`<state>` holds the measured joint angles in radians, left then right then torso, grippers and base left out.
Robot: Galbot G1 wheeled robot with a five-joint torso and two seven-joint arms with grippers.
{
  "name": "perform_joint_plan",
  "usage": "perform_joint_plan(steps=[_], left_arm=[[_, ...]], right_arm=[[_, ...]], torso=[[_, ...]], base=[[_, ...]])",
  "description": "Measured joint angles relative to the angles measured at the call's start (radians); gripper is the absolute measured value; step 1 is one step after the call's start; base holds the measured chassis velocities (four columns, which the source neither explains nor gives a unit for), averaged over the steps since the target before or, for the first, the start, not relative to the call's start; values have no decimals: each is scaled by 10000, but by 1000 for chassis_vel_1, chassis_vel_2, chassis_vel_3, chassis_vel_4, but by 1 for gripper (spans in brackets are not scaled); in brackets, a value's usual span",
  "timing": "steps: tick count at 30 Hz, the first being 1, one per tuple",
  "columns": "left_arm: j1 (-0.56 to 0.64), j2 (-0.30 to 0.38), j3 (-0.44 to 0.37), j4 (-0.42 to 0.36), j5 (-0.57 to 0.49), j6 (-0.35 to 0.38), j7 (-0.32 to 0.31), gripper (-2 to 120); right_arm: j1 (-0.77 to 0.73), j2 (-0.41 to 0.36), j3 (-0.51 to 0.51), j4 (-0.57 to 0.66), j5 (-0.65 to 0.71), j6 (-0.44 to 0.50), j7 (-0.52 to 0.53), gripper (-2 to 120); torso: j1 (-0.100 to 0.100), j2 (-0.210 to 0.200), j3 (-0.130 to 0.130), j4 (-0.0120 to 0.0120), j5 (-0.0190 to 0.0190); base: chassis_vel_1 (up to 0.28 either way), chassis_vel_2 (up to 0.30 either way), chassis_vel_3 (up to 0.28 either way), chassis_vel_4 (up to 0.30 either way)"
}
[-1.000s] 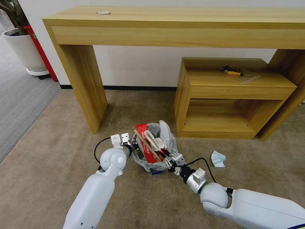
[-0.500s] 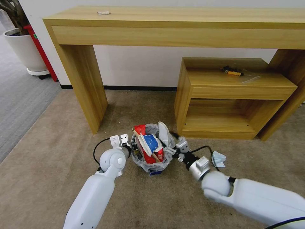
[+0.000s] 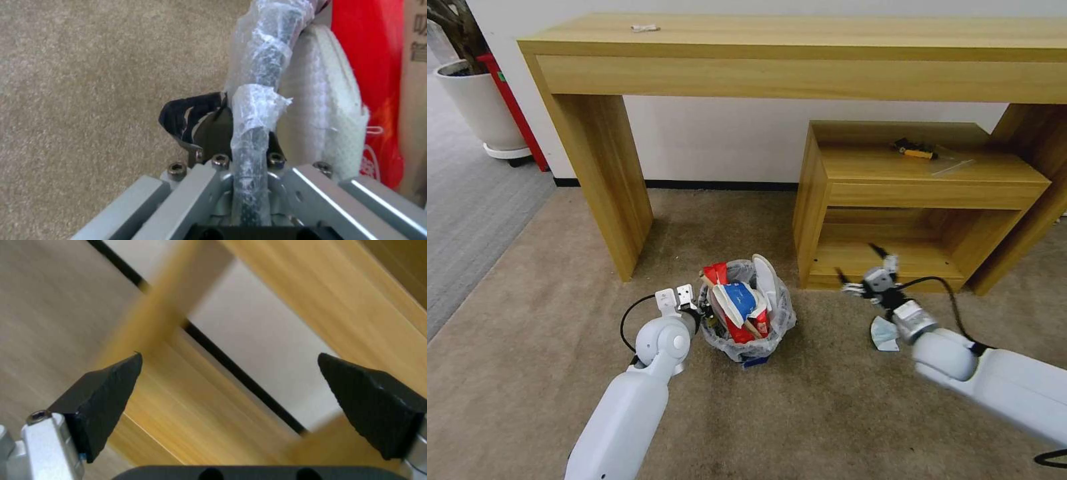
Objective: Pick up the trash bin and place the garbage on the floor into it.
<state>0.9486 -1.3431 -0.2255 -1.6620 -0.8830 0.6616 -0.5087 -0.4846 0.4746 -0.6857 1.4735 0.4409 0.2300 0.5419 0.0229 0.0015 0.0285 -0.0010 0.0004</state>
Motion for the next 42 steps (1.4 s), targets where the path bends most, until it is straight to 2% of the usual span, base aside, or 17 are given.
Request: perform_joint_plan(steps=[14,21,27,30,33,40,42], left_arm=[[299,121,-217,-177,29,-6,41,0],[345,103,-238,-272,14,21,52,0],[325,-77,-241,-172,100,-6,86,0],[273,-156,-204,-105,147,-10,115,0],[243,-189,-190,-70,257,-5,185,0],[220,-193,-220,-17,251,0,215,0],[239,-265,-257,37,295,-32,236,0]], right_arm=[[-722,23,494,-1406,361,-649,734,100],[-983,274,577,-2410,720,-613,616,100],[-1488,943,1082,-3669,1090,-664,276,100],[-1986,1659,1734,-4508,1433,-1030,170,100],[-2114,2058,1930,-5123,1373,-1045,-50,100],[-2190,2281,2132,-5692,1277,-1097,-864,100],[-2192,2390,2163,-5943,1232,-898,-1554,100]], torso=[[0,0,0,3,-3],[0,-2,0,0,-2],[0,-2,-1,4,3],[-1,-2,-1,3,1],[-1,-2,-2,5,0],[-1,-1,-2,1,-4],[-1,-1,-3,5,-2]], base=[[0,0,0,0],[0,0,0,0],[0,0,0,0],[0,0,0,0],[0,0,0,0],[0,0,0,0],[0,0,0,0]])
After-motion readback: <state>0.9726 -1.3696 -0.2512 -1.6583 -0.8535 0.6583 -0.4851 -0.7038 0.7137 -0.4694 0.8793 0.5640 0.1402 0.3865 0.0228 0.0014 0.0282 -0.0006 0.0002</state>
